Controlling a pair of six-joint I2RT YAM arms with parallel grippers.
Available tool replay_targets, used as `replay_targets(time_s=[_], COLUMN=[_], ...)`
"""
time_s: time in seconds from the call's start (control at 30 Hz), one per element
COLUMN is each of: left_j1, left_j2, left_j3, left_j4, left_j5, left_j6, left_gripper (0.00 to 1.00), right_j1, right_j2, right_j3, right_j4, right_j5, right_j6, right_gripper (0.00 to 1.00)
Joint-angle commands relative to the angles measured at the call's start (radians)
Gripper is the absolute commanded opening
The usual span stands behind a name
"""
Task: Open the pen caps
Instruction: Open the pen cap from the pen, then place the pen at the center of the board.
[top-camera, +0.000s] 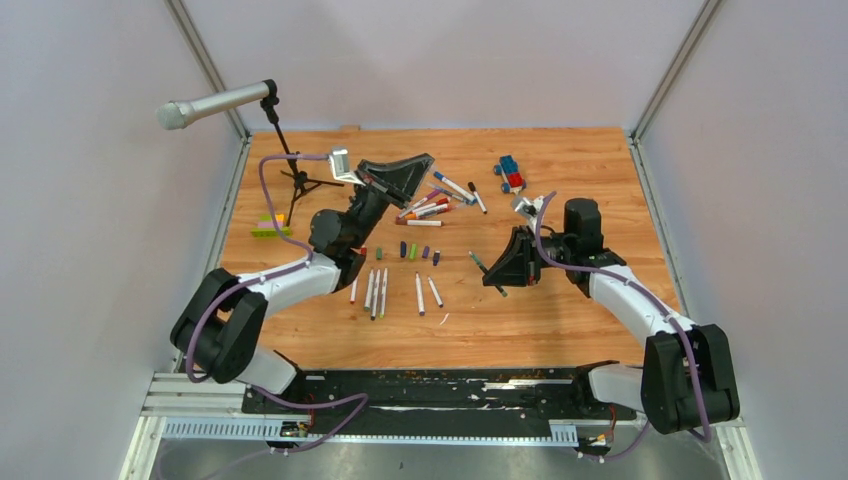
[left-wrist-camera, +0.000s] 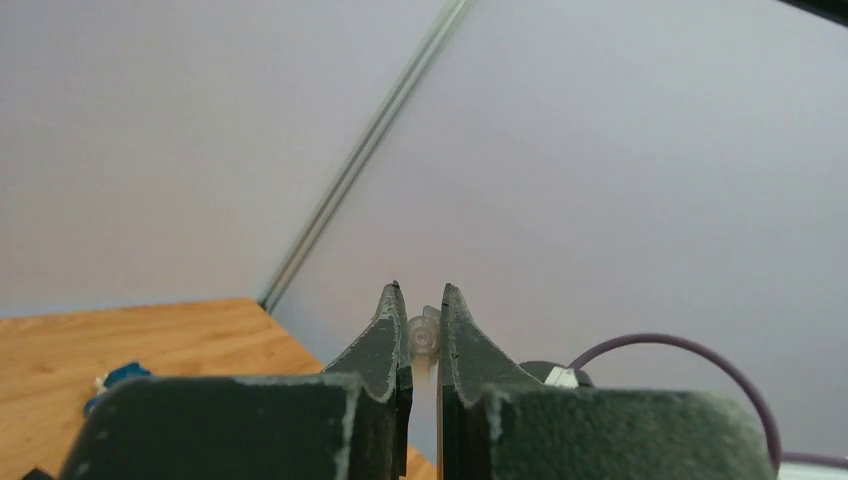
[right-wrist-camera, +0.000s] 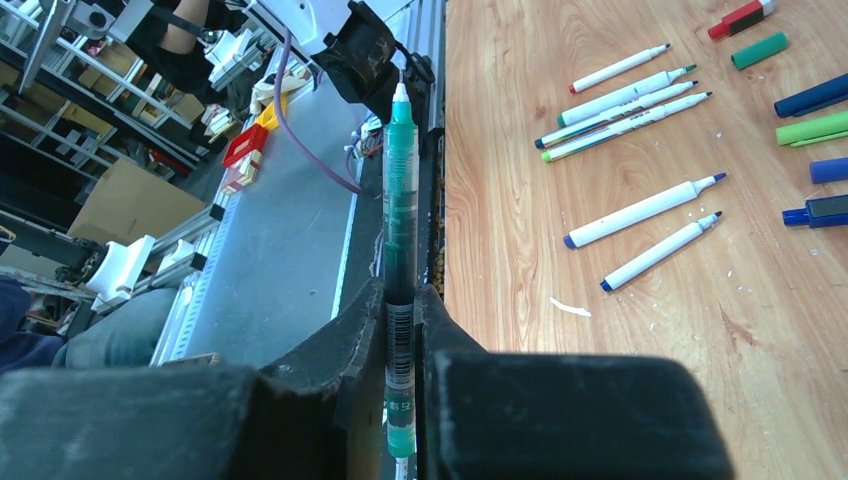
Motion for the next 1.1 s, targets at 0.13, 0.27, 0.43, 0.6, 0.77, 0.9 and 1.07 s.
replay_targets(time_s=[0.13, 0.27, 0.43, 0.6, 0.77, 0.9, 1.07], left_j1=[0.008, 0.014, 0.015, 0.015, 0.014, 0.015, 0.014], left_j2=[-0.088, -0.155, -0.276, -0.432, -0.568, -0.641, -0.683], left_j3=[-0.004, -0.079, -0.181, -0.275, -0.36, -0.409, -0.445], left_j4=[-0.043, -0.169, -0.383, -0.568, -0.703, -0.749, -0.768], left_j5=[0.011, 0.027, 0.035, 0.026, -0.013, -0.043, -0.059], left_j6=[0.027, 0.03, 0.07, 0.104, 0.12, 0.114, 0.101], left_gripper=[0.0, 0.0, 0.0, 0.0, 0.0, 0.0, 0.0], right_j1=[0.003, 0.003, 0.004, 0.034, 0.158, 0.244, 0.299], right_j2=[-0.04, -0.071, -0.074, -0.046, 0.009, 0.067, 0.178], right_j3=[0.0, -0.016, -0.014, 0.034, 0.085, 0.092, 0.059], right_j4=[-0.056, -0.082, -0.07, -0.082, -0.207, -0.215, -0.152], right_j5=[0.059, 0.17, 0.387, 0.599, 0.849, 0.909, 0.947], right_j6=[-0.102, -0.144, -0.077, 0.076, 0.166, 0.238, 0.337], right_gripper=[0.0, 0.0, 0.0, 0.0, 0.0, 0.0, 0.0])
